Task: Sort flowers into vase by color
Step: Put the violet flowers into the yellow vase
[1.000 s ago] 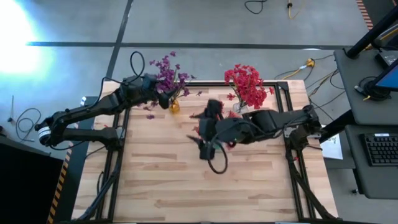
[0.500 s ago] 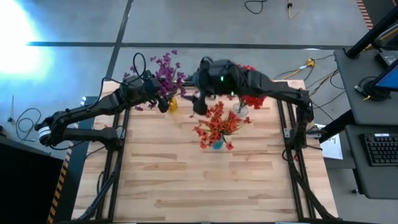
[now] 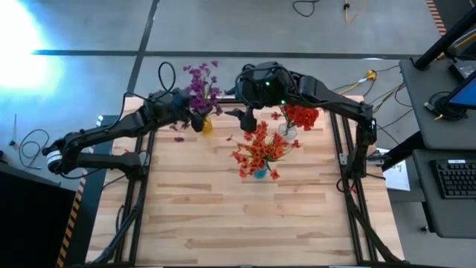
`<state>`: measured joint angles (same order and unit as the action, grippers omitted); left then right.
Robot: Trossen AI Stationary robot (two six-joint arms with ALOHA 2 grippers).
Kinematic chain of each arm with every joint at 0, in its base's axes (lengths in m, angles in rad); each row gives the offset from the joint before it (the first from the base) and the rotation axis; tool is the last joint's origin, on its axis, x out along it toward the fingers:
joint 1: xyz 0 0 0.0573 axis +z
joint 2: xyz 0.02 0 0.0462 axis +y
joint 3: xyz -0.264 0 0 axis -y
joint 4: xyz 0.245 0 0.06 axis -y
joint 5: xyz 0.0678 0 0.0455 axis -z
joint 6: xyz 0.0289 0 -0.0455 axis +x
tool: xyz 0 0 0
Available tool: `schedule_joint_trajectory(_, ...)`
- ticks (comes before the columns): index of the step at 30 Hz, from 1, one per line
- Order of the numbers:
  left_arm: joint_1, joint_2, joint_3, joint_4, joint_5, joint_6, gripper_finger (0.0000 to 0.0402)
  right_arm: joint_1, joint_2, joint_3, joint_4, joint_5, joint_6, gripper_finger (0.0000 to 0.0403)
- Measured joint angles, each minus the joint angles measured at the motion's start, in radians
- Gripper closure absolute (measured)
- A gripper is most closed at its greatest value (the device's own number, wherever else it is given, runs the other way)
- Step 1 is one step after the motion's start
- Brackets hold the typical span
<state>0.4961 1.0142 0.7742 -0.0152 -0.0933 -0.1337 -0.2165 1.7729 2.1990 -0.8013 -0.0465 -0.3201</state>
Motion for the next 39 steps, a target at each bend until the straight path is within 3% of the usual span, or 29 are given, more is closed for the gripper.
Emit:
schedule_joint_trajectory(4,0.0,0.001,0.0,0.001,-0.001,-0.041,0.0088,0.001,0.0,0.0,-0.008,-0.104,-0.003,0.011)
schedule_joint_trajectory(10,0.0,0.003,0.0,0.004,0.002,-0.016,0.0088,0.01,-0.05,-0.001,-0.055,-0.112,0.044,0.011)
schedule_joint_trajectory(14,0.0,0.003,0.0,0.015,0.024,0.028,0.0088,0.012,-0.042,-0.002,-0.046,-0.112,-0.049,0.011)
schedule_joint_trajectory(20,0.0,0.001,0.0,0.041,0.027,0.13,0.0088,-0.007,0.02,-0.013,0.058,-0.114,-0.156,0.011)
schedule_joint_trajectory(29,0.0,0.003,0.0,0.043,0.027,0.239,0.0088,-0.048,0.124,-0.013,0.228,-0.109,-0.04,0.011)
schedule_joint_trajectory(39,0.002,0.036,0.001,0.075,0.024,0.125,0.0088,-0.037,0.155,-0.014,0.251,-0.084,-0.035,0.012)
